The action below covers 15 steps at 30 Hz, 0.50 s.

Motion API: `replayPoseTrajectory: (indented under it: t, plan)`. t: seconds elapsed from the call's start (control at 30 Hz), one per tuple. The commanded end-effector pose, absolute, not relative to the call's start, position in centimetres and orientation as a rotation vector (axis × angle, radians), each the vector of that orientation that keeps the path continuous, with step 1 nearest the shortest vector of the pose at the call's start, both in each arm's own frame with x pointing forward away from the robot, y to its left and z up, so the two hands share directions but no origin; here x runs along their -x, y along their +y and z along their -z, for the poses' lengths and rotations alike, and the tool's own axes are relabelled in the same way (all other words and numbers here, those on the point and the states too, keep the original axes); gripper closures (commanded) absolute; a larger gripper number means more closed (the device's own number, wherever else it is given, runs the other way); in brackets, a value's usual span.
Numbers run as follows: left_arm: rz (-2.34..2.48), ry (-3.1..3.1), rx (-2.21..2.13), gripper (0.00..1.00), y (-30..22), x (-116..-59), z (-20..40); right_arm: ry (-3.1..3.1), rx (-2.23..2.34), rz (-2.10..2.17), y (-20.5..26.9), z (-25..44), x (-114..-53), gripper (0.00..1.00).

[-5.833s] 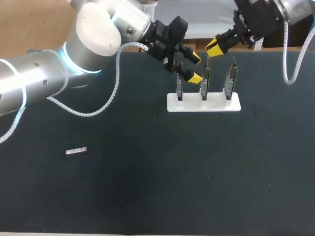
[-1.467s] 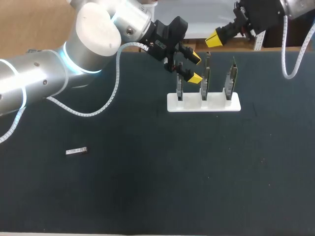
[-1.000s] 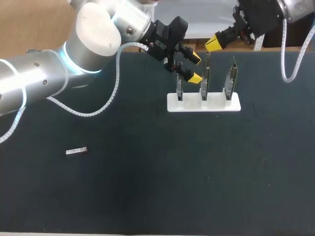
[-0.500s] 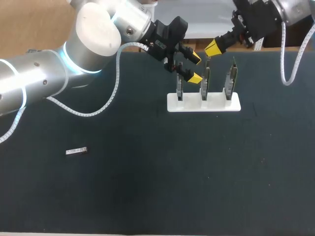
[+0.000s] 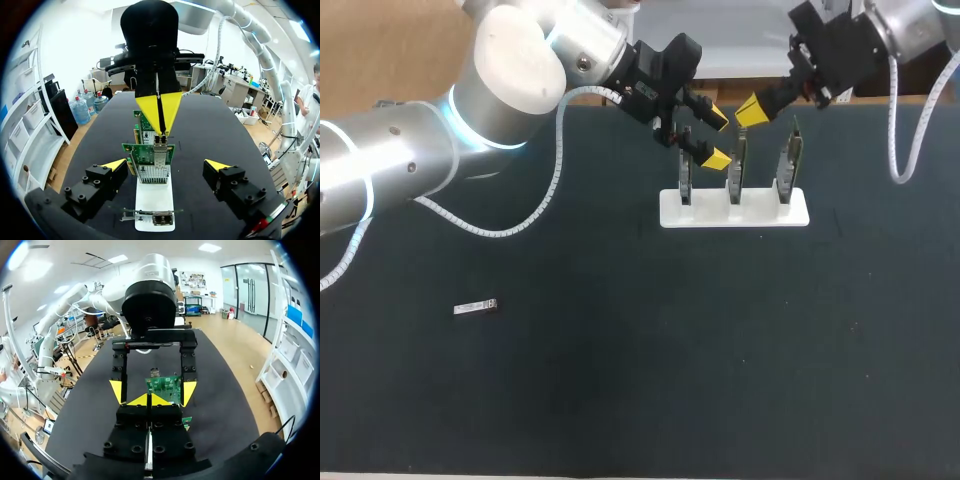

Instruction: Pick up the optical module with the left hand, and insert it into the network port with the right hand.

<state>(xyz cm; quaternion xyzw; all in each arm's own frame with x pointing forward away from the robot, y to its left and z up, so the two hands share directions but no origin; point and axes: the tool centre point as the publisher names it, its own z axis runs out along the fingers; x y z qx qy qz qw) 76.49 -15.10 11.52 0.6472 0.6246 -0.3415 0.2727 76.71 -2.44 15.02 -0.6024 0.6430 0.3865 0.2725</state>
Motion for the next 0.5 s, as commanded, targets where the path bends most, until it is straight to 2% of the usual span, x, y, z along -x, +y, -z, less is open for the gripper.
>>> replayPoseTrajectory:
  t: [0.03, 0.5]
  plan:
    - [0.92, 1.684, -1.746, 0.0, -15.2, -76.7, -11.6, 1.733, 1.622, -1.044, -2.4, -14.7, -76.9, 1.0]
    - [0.92, 1.684, -1.746, 0.0, -15.2, -76.7, -11.6, 1.758, 1.617, -1.07, -2.3, -13.5, -76.7, 1.0]
